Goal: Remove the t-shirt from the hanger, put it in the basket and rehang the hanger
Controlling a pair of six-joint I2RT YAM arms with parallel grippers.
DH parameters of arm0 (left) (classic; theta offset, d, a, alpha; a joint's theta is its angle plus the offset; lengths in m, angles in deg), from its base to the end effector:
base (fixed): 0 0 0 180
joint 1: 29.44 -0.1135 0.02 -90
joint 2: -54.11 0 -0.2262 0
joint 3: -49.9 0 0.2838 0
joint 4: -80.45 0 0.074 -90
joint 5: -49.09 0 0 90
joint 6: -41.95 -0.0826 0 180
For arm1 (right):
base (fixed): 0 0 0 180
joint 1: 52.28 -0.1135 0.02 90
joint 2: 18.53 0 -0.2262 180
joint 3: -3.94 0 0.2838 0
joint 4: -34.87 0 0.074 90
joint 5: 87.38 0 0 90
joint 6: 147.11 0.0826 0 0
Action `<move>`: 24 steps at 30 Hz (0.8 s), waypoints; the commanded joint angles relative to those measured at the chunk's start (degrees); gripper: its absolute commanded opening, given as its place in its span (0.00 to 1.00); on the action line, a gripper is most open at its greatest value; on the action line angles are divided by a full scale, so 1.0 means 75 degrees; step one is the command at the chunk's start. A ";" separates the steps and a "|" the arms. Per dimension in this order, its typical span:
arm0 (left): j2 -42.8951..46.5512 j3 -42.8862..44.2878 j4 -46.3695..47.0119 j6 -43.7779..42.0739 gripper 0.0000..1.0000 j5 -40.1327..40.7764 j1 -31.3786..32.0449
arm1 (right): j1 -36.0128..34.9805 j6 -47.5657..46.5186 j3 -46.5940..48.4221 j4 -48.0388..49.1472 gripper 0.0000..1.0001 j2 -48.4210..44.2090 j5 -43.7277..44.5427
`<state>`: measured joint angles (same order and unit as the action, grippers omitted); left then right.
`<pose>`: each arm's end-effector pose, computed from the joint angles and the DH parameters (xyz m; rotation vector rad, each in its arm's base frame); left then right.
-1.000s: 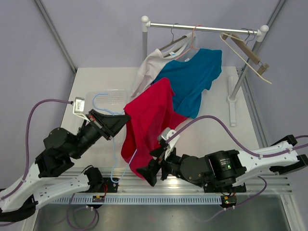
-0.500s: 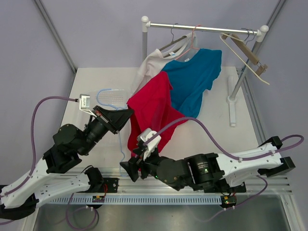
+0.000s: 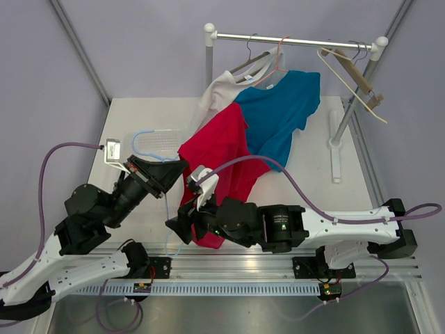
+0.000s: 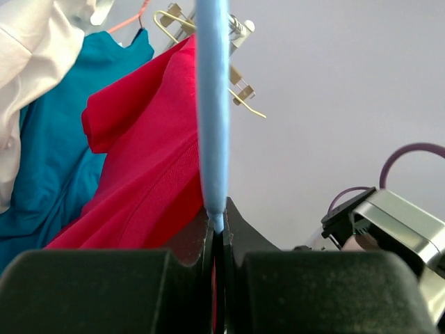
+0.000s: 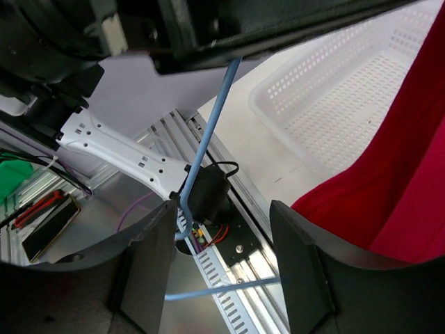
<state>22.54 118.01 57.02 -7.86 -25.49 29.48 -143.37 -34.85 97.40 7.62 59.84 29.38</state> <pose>0.1246 -0.1642 0.4357 -0.0080 1.4689 -1.2610 0.0297 0.3935 0.3778 -0.7490 1.7192 1.0019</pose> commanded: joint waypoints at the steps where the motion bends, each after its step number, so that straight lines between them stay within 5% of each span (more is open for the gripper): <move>1: 0.0132 0.0398 0.0571 0.0278 0.00 -0.0438 0.0008 | 0.0180 -0.0260 0.0427 0.0073 0.60 0.0436 -0.0616; 10: 0.0143 0.0117 0.0559 0.0830 0.00 -0.0603 0.0008 | 0.0169 -0.0624 0.0627 0.0564 0.39 0.0731 0.0240; 12: 0.0213 0.0094 0.0571 0.0818 0.00 -0.0568 0.0008 | 0.0169 -0.0578 0.0499 0.0693 0.21 0.0626 0.0310; 17: 0.0401 -0.0012 0.0477 0.0677 0.00 -0.0240 0.0008 | 0.0169 -0.0367 0.0323 0.0706 0.25 0.0379 0.0252; 18: 0.0401 -0.0047 0.0477 0.0654 0.00 -0.0228 0.0008 | 0.0169 -0.0343 0.0253 0.0740 0.18 0.0344 0.0205; 19: 0.0389 -0.0059 0.0477 0.0607 0.00 -0.0228 0.0008 | 0.0169 -0.0250 0.0194 0.0868 0.00 0.0216 0.0182; 21: 0.0366 -0.0012 0.0407 0.0560 0.00 -0.0263 0.0008 | 0.0169 -0.0133 0.0007 0.1010 0.00 0.0052 0.0111; 23: 0.0366 0.0035 0.0267 0.0443 0.08 -0.0286 0.0008 | 0.0169 -0.0016 -0.0204 0.1150 0.00 -0.0241 0.0030; 24: 0.0389 0.0093 0.0208 0.0339 0.29 -0.0286 0.0008 | 0.0169 0.0031 -0.0274 0.1232 0.00 -0.0335 -0.0029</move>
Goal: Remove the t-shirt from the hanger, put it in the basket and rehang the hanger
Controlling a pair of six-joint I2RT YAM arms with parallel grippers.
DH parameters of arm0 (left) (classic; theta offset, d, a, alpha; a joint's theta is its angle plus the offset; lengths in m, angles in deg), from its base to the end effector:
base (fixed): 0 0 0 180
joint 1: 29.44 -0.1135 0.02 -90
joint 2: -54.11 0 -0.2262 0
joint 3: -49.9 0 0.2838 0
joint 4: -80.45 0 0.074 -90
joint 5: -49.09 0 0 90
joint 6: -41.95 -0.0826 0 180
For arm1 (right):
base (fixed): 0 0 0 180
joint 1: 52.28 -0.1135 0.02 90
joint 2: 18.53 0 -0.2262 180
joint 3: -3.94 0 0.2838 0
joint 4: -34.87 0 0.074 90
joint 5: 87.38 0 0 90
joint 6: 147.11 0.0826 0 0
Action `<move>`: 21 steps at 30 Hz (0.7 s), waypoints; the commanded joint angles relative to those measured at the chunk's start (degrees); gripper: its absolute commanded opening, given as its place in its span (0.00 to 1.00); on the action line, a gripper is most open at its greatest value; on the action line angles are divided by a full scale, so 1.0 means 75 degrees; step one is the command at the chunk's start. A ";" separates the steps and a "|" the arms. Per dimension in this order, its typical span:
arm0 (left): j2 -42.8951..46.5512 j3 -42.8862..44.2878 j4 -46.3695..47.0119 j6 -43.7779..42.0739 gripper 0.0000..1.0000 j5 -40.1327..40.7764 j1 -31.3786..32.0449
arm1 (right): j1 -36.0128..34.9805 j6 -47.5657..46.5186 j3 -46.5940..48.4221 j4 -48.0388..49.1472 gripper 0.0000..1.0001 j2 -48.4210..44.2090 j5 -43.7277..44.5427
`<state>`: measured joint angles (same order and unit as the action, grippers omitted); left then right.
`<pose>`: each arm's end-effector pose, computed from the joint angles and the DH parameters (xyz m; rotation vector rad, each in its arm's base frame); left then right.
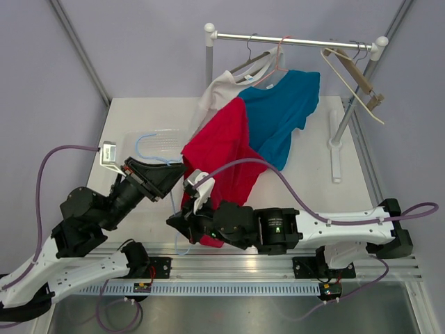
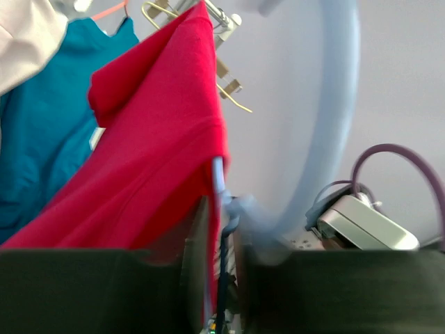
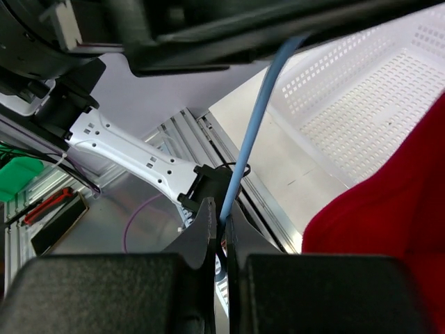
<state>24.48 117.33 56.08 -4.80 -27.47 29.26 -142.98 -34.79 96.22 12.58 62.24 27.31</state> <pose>0.1191 -0.1590 0.4351 -0.0197 1.4742 -1.3270 0.0295 0.4086 0.3655 -0.7564 1.7049 1.0450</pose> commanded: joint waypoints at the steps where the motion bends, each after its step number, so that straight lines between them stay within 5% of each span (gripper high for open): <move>1: 0.0165 0.0242 0.0194 -0.0291 0.43 -0.0068 0.0037 | 0.0116 0.0081 -0.0234 0.0618 0.00 -0.0888 0.0155; 3: 0.0247 0.0406 -0.0134 -0.0456 0.76 -0.0149 0.0037 | 0.0116 0.0210 -0.0293 0.0665 0.00 -0.1077 -0.0127; 6: 0.0481 0.0582 -0.0567 -0.0772 0.91 -0.0348 0.0037 | 0.0116 0.0386 -0.0457 0.0735 0.00 -0.1487 -0.0443; 16: 0.1022 -0.0249 -0.1320 -0.1254 0.99 -0.1074 0.0037 | 0.0116 0.0597 -0.0493 0.0969 0.00 -0.2519 -0.1075; 21: -0.0348 -0.0145 -0.0269 -0.1593 0.99 -0.3484 0.0037 | 0.0116 0.0644 -0.0212 0.1029 0.00 -0.2754 -0.1709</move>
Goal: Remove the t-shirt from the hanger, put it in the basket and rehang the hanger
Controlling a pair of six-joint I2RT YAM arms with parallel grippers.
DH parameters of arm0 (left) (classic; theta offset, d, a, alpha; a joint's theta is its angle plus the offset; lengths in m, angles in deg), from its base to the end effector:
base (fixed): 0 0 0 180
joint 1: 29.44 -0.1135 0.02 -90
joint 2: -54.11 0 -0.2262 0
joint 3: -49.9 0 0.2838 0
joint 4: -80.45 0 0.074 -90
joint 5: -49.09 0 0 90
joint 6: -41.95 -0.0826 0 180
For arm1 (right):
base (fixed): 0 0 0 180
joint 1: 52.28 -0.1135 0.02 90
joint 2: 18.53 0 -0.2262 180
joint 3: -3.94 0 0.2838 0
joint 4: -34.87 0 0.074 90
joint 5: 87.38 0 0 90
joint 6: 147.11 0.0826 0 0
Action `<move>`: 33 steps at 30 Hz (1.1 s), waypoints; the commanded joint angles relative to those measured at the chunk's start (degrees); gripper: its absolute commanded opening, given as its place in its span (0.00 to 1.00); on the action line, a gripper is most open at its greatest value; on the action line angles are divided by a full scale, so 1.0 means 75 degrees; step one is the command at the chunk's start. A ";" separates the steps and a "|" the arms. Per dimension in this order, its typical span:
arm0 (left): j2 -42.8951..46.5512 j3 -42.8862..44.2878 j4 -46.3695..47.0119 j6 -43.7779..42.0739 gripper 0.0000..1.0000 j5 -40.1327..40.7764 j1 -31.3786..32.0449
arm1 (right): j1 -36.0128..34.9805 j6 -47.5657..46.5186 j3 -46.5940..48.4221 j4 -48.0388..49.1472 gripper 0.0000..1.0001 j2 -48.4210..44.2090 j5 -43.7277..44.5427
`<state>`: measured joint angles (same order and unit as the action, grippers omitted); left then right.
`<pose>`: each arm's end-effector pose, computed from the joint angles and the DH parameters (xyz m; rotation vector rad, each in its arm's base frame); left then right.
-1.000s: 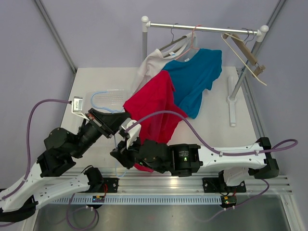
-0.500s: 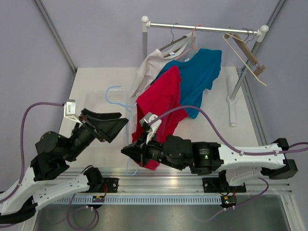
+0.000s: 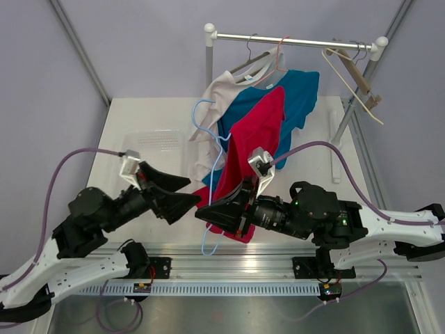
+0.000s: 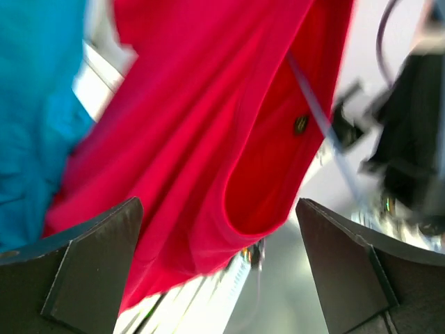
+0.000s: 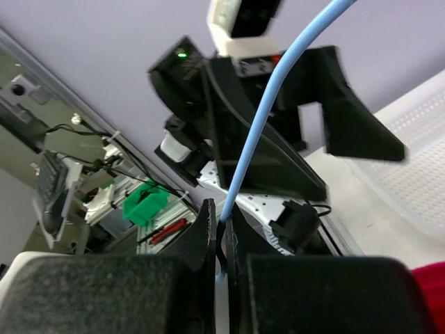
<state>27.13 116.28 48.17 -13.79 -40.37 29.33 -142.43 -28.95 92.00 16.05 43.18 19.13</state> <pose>0.1008 -0.1647 0.4157 0.3288 1.5536 -1.2999 0.0226 0.3190 0.4587 -0.5983 1.5114 1.4515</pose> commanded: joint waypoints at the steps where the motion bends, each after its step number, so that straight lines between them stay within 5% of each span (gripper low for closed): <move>1: -0.1179 0.0089 0.0825 -0.0501 0.99 -0.1829 0.0028 | 0.0043 -0.0122 0.0386 0.0588 0.00 -0.0236 -0.0782; 14: -0.3432 0.1565 0.1715 -0.0970 0.99 -0.2251 0.0356 | 0.0043 0.0252 0.0328 0.1349 0.00 -0.0506 -0.2165; 19: -0.3492 0.1788 0.1974 -0.1345 0.99 -0.1094 0.0392 | 0.0043 0.0545 0.0211 0.1537 0.00 -0.0552 -0.2833; 21: -0.3515 0.1952 0.2020 -0.1578 0.81 -0.0358 0.0392 | 0.0043 0.0709 0.0106 0.1830 0.00 -0.0599 -0.3360; 22: -0.3597 0.2034 0.2009 -0.1673 0.61 -0.0179 0.0392 | 0.0043 0.0814 0.0047 0.1935 0.00 -0.0623 -0.3652; 23: -0.3621 0.2116 0.1997 -0.1755 0.26 -0.0084 0.0392 | 0.0043 0.0978 0.0011 0.2075 0.00 -0.0658 -0.3806; 25: -0.3575 0.2327 0.1951 -0.1896 0.00 0.0700 0.0392 | 0.0043 0.1131 -0.0024 0.2065 0.00 -0.0728 -0.4040; 33: -0.2696 0.3335 0.0814 -0.3310 0.00 0.3684 0.0380 | 0.0032 0.1870 0.0093 0.0988 0.00 -0.0798 -0.5131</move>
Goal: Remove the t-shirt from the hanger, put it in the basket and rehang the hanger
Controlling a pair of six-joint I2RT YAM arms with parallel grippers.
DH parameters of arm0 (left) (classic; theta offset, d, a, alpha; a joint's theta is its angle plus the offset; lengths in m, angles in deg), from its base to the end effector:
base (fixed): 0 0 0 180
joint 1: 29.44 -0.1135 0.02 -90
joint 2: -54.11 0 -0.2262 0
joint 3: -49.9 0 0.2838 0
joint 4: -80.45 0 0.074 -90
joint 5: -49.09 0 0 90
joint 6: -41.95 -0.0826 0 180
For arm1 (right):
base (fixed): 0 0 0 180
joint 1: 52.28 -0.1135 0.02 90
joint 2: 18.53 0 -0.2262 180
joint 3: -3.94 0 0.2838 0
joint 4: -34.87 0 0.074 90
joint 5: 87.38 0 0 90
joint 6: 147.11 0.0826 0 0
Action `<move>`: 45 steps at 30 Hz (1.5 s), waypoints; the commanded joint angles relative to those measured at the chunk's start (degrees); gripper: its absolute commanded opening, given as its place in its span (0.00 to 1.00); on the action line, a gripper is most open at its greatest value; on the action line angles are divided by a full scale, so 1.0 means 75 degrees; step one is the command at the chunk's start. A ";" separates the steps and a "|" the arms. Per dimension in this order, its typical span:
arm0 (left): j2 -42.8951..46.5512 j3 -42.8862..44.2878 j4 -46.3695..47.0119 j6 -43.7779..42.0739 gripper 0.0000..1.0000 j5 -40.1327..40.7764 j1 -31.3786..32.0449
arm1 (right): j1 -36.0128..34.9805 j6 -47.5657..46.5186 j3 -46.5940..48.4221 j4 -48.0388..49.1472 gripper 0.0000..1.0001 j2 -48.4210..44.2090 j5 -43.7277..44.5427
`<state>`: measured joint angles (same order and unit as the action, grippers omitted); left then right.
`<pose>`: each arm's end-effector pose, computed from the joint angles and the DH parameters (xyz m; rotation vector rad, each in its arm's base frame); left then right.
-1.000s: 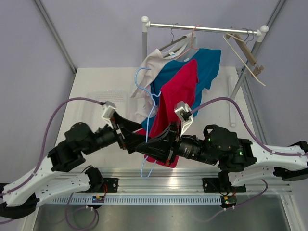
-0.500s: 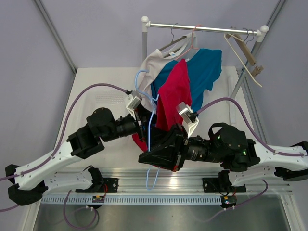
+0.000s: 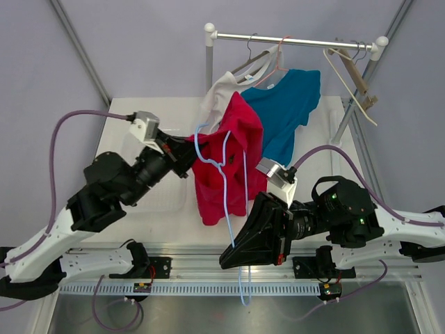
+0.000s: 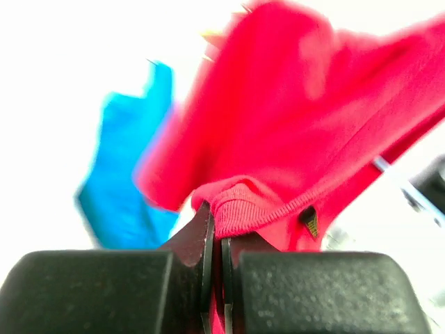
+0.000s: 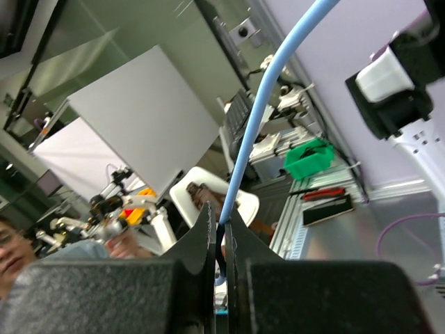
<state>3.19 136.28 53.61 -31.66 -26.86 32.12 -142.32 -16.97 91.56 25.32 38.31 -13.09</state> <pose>0.1419 -0.2199 0.4768 0.3722 1.4467 -0.9401 -0.0226 0.2832 0.5037 -0.9095 1.2360 2.0812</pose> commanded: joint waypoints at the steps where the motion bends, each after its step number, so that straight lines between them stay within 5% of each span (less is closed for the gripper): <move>1: 0.0531 0.0866 0.0030 -0.1104 0.00 0.2260 0.0007 | 0.0017 0.0273 0.0198 -0.0307 0.00 -0.0172 -0.0952; 6: 0.0426 0.1243 -0.0018 -0.2474 0.00 0.4242 -0.0133 | -0.0100 0.0238 0.0490 -0.0307 0.00 -0.0324 -0.1316; 9: 0.0169 0.1593 0.0158 -0.3002 0.00 0.4537 -0.0554 | -0.0426 0.0098 0.0934 -0.0202 0.00 -0.0232 -0.1515; 18: -0.2326 0.4366 -0.0790 -0.2747 0.00 0.3272 -0.3073 | -0.1237 -0.0407 0.3091 0.0150 0.00 0.1386 -0.2897; 25: -0.3335 0.7482 -0.1143 -0.2651 0.00 0.3060 -0.4364 | -0.1225 -0.1494 0.2344 -0.0823 0.00 0.0111 -0.0967; 36: -0.3044 0.6881 -0.0733 -0.2689 0.00 0.2699 -0.4574 | -0.1214 -0.2375 0.1605 -0.2030 0.00 -0.0676 0.1505; 45: -0.2200 0.4202 -0.0336 -0.0264 0.00 -0.0148 -0.7584 | -0.1213 -0.2469 0.0902 -0.2205 0.00 -0.0758 0.2667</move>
<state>-14.47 173.22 47.31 -41.54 -17.92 -19.35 -151.29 -33.85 98.82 9.32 32.65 2.24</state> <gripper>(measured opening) 0.027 0.049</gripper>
